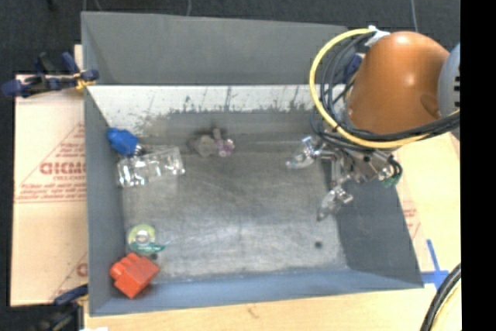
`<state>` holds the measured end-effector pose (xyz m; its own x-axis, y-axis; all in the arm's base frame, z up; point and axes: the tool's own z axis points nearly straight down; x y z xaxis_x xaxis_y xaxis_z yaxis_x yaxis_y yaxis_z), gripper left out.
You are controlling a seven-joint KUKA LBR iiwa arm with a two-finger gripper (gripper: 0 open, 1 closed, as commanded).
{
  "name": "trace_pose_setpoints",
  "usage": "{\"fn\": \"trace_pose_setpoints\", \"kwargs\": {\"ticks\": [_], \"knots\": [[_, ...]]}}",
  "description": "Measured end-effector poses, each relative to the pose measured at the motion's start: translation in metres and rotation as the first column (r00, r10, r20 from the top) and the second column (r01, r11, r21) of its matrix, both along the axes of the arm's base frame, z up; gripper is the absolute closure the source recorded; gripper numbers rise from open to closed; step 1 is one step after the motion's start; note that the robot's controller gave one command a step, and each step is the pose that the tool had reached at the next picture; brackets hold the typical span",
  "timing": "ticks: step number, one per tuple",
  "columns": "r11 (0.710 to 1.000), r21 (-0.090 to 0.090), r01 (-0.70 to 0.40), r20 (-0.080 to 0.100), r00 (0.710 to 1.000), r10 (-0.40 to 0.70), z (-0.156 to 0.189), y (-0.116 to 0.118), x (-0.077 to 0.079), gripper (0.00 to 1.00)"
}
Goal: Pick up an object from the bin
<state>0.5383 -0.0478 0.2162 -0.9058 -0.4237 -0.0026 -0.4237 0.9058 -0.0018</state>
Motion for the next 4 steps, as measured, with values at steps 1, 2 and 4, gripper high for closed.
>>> {"fn": "trace_pose_setpoints", "kwargs": {"ticks": [1,2,4], "knots": [[0.98,-0.001,-0.197,-0.003,0.98,0.197,-0.01,-0.006,-0.049,0.0],[0.827,0.0,-0.562,-0.001,0.827,0.562,-0.115,-0.023,0.052,0.0],[0.961,0.005,-0.276,-0.004,0.961,0.276,-0.092,-0.084,0.036,0.0]]}}
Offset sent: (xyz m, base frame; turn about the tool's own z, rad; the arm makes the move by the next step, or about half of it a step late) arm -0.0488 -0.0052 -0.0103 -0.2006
